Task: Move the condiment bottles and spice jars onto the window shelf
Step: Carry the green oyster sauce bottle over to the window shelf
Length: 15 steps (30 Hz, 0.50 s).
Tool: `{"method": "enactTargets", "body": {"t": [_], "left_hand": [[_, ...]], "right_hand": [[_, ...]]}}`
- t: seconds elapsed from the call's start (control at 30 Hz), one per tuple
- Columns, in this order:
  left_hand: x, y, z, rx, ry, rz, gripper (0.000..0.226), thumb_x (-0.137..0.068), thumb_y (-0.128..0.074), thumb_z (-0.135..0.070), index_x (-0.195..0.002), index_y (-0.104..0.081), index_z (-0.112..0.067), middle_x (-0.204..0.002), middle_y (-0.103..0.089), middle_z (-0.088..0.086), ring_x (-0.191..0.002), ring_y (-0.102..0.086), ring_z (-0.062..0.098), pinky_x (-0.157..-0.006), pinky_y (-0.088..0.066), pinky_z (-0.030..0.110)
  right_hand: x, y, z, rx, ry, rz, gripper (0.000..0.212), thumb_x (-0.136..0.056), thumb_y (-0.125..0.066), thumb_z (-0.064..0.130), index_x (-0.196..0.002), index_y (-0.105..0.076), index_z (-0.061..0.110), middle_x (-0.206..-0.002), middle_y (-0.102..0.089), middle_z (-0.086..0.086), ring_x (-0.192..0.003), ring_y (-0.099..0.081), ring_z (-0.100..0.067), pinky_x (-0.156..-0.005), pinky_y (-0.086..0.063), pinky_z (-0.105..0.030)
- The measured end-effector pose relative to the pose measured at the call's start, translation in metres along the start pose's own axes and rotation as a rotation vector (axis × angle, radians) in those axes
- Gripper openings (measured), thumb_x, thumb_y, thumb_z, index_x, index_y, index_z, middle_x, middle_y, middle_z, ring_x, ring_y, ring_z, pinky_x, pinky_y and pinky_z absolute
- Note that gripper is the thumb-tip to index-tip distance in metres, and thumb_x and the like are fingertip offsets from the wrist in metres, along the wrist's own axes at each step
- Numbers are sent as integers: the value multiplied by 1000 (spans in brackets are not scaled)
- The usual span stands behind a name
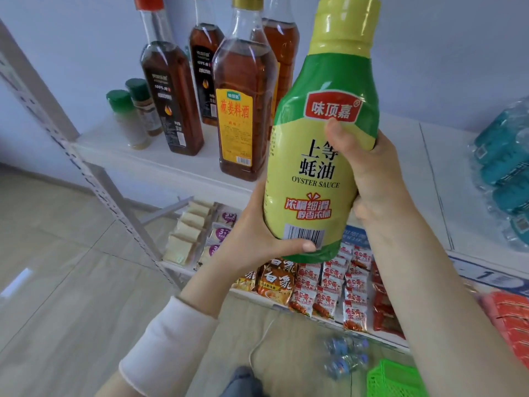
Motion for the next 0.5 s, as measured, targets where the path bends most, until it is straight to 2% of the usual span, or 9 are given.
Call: {"method": "enactTargets", "body": {"t": [0.1, 0.17, 0.27, 0.37, 0.5], "left_hand": [[29, -2, -2, -9, 57, -77, 104, -42, -79, -63, -128, -34, -29, -118, -58, -10, -108, -59, 3, -87, -53, 28], [48, 1, 0, -5, 95, -135, 97, -40, -79, -64, -122, -36, -33, -115, -60, -10, -105, -61, 5, -87, -54, 35], [79, 14, 5, 23, 150, -233, 102, -40, -82, -62, -125, -37, -28, -116, -62, -7, -107, -62, 9, -89, -53, 43], [112, 41, 5, 44, 180, -317, 101, -43, -83, -58, -125, -37, -21, -116, -63, -3, -106, -63, 13, -88, -53, 45], [158, 95, 8, 75, 196, -429, 96, -48, -85, -48, -126, -37, -17, -117, -62, 2, -107, -63, 17, -85, -55, 42]], "right_hand": [[14, -12, -4, 7, -77, 40, 32, -60, -70, 36, -89, -61, 24, -75, -74, 7, -74, -71, -12, -60, -55, -26], [23, -24, -9, 8, -107, 82, 33, -61, -69, 37, -89, -61, 23, -75, -74, 7, -74, -71, -12, -60, -55, -26], [37, -53, -19, -12, -150, 151, 40, -62, -69, 39, -96, -61, 20, -79, -74, 4, -76, -71, -14, -61, -55, -26], [49, -96, -29, -40, -197, 220, 47, -63, -70, 37, -104, -60, 17, -83, -74, 1, -77, -72, -15, -61, -55, -26], [65, -175, -36, -61, -216, 331, 48, -64, -78, 37, -104, -61, 16, -80, -74, 2, -76, -72, -14, -61, -55, -26]]}}
Point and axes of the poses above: each hand's wrist, its own x-axis away from the middle knuckle, its own y-axis out of the back of the hand, z = x × y, the point moved 3 cm from there along -x, towards the middle knuckle
